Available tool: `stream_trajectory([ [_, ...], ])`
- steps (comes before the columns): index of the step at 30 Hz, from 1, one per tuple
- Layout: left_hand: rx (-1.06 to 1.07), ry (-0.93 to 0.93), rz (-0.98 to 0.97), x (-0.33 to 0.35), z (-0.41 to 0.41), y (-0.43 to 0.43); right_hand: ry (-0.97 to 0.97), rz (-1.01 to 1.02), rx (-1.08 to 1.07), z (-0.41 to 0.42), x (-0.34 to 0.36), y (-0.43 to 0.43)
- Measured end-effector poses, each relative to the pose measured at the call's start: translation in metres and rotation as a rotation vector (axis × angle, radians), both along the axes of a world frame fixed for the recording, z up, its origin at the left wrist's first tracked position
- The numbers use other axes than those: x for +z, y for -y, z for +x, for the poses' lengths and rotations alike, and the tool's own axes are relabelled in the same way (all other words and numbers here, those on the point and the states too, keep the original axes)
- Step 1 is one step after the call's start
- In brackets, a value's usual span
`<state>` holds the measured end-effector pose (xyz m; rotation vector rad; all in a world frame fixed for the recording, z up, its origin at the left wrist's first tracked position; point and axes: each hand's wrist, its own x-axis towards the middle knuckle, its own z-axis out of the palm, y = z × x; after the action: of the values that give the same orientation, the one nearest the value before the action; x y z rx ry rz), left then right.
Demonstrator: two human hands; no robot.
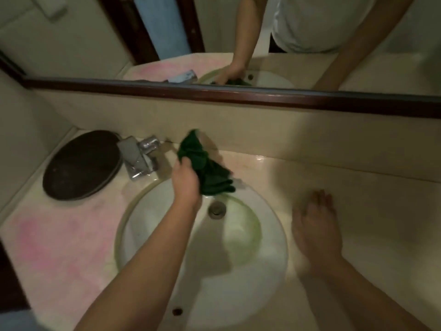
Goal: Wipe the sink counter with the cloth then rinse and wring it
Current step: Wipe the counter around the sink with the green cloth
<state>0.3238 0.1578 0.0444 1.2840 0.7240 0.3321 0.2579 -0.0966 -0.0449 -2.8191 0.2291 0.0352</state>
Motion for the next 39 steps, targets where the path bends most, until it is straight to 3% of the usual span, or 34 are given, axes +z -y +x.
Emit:
stream_trajectory([
  [1, 0.052, 0.022, 0.009, 0.006, 0.006, -0.018, -0.024, -0.022, 0.01, 0.012, -0.004, -0.013],
  [3, 0.095, -0.007, 0.231, 0.004, 0.02, -0.044, -0.056, -0.068, 0.028, 0.034, -0.01, -0.031],
  [6, -0.084, -0.127, 0.621, -0.028, 0.041, -0.062, -0.026, -0.101, -0.045, 0.057, -0.015, -0.043],
  [9, -0.293, -0.278, 0.789, -0.068, 0.055, -0.062, 0.012, -0.162, -0.037, 0.058, -0.024, -0.042],
  [11, -0.374, -0.413, 1.095, -0.09, 0.066, -0.054, 0.036, -0.176, -0.05, 0.057, -0.028, -0.039],
  [13, -0.398, -0.504, 1.243, -0.096, 0.073, -0.038, 0.056, -0.195, -0.049, 0.058, -0.029, -0.038],
  [19, -0.427, -0.68, 1.321, -0.096, 0.077, 0.023, 0.057, -0.209, -0.059, 0.06, -0.028, -0.04],
  [22, -0.661, -0.536, 1.427, -0.094, 0.049, 0.098, 0.053, -0.167, -0.027, 0.059, -0.025, -0.039],
  [24, -0.869, -0.403, 1.362, -0.09, 0.031, 0.138, 0.044, -0.108, 0.063, 0.056, -0.022, -0.026],
  [27, -1.076, -0.275, 1.52, -0.084, 0.027, 0.12, 0.125, -0.042, 0.108, 0.044, -0.02, 0.009],
  [29, -1.056, -0.28, 1.702, -0.093, 0.032, 0.076, 0.135, -0.067, 0.035, 0.037, -0.018, 0.025],
  [30, -0.986, -0.377, 1.743, -0.097, 0.035, 0.049, 0.132, -0.076, 0.019, 0.036, -0.02, 0.026],
  [33, -0.75, -0.672, 1.61, -0.095, 0.052, -0.012, 0.134, -0.109, 0.027, 0.034, -0.023, 0.023],
  [36, -0.628, -0.706, 1.437, -0.088, 0.064, 0.008, 0.088, -0.121, 0.058, 0.037, -0.024, 0.023],
  [39, -0.712, -0.639, 1.469, -0.089, 0.051, 0.079, 0.096, -0.077, 0.093, 0.033, -0.019, 0.04],
])
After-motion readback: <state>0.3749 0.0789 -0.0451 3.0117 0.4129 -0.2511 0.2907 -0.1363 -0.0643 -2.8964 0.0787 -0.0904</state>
